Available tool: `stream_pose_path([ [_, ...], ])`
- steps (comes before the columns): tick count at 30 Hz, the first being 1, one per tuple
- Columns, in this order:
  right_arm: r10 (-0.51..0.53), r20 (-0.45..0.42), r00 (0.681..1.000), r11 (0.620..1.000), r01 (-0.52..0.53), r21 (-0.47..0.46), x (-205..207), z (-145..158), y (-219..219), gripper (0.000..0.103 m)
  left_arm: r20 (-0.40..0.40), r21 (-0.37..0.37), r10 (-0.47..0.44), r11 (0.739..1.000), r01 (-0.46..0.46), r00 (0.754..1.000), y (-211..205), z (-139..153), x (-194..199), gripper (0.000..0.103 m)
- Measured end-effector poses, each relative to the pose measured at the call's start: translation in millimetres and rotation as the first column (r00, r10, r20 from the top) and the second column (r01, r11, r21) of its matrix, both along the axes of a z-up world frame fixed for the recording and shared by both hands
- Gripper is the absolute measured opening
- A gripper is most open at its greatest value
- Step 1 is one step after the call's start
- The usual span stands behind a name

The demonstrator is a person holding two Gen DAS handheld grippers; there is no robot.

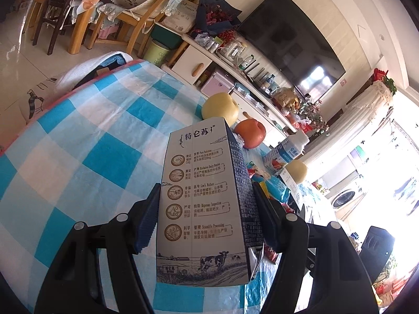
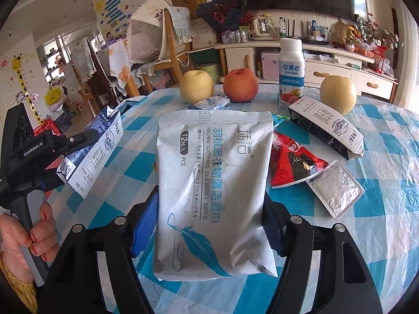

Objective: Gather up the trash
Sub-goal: 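Carry the carton and wipes packet to the pink bucket and release both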

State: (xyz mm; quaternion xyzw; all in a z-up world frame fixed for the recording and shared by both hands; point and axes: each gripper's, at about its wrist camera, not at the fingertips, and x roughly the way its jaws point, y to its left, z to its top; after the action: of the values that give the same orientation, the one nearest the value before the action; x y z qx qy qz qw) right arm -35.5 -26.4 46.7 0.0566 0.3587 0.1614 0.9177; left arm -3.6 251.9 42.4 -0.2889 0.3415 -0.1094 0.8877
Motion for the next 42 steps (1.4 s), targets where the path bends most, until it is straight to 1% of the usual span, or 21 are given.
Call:
stream_pose_path([
  [10,-0.014,-0.011,1.000,0.998,0.014,0.055,-5.8,10.0,12.7,0.070,0.053,0.038,0.085,0.995,-0.087,0.995,30.7,14.9,-10.3,0.068],
  [17,0.015,-0.047,0.999,0.990,-0.009,0.141,-6.5,17.1,32.3,0.070,0.113,0.087,0.154,0.983,-0.164,0.982,51.0,29.3,-22.6,0.068],
  [22,0.067,-0.052,0.996,0.982,-0.056,0.178,-4.8,26.7,62.3,0.070,0.163,0.106,0.232,0.962,-0.250,0.959,70.8,40.0,-35.7,0.068],
  [25,0.110,-0.045,0.993,0.976,-0.099,0.193,-3.3,36.3,85.5,0.070,0.181,0.098,0.286,0.947,-0.306,0.941,86.7,45.7,-43.6,0.068],
  [27,0.141,-0.033,0.990,0.972,-0.132,0.195,-2.4,44.2,103.7,0.070,0.191,0.094,0.330,0.931,-0.352,0.925,98.4,48.4,-48.8,0.068],
  [29,0.177,-0.025,0.984,0.965,-0.168,0.202,-1.2,52.2,122.8,0.070,0.197,0.089,0.377,0.912,-0.400,0.905,111.1,51.2,-54.3,0.068],
  [32,0.239,-0.011,0.971,0.951,-0.232,0.206,1.6,64.6,156.3,0.070,0.204,0.074,0.466,0.870,-0.488,0.861,134.2,54.2,-65.9,0.068],
  [33,0.264,-0.005,0.964,0.945,-0.258,0.204,2.6,69.1,170.0,0.070,0.204,0.071,0.505,0.846,-0.528,0.838,143.9,54.8,-71.1,0.068],
  [35,0.312,0.006,0.950,0.931,-0.307,0.197,4.5,77.0,195.9,0.070,0.199,0.062,0.565,0.808,-0.586,0.800,159.8,55.3,-78.8,0.068],
  [37,0.359,0.016,0.933,0.915,-0.356,0.190,6.8,84.5,224.2,0.070,0.180,0.053,0.635,0.757,-0.652,0.752,178.1,53.8,-88.7,0.068],
  [38,0.382,0.019,0.924,0.907,-0.379,0.186,7.6,87.1,238.2,0.070,0.166,0.052,0.665,0.731,-0.680,0.728,186.7,52.8,-92.5,0.068],
  [39,0.407,0.023,0.913,0.896,-0.404,0.184,8.5,89.9,254.4,0.070,0.144,0.046,0.702,0.700,-0.713,0.698,197.0,50.5,-97.3,0.068],
  [40,0.428,0.025,0.903,0.886,-0.425,0.185,8.4,91.6,268.0,0.070,0.126,0.040,0.726,0.678,-0.734,0.677,204.5,48.1,-100.8,0.068],
  [41,0.450,0.027,0.893,0.875,-0.447,0.186,8.7,93.0,282.1,0.070,0.099,0.031,0.755,0.648,-0.761,0.648,214.5,44.4,-105.3,0.068],
  [42,0.469,0.028,0.883,0.866,-0.466,0.184,10.7,94.4,296.4,0.070,0.078,0.027,0.775,0.627,-0.778,0.627,221.4,41.5,-109.2,0.068],
])
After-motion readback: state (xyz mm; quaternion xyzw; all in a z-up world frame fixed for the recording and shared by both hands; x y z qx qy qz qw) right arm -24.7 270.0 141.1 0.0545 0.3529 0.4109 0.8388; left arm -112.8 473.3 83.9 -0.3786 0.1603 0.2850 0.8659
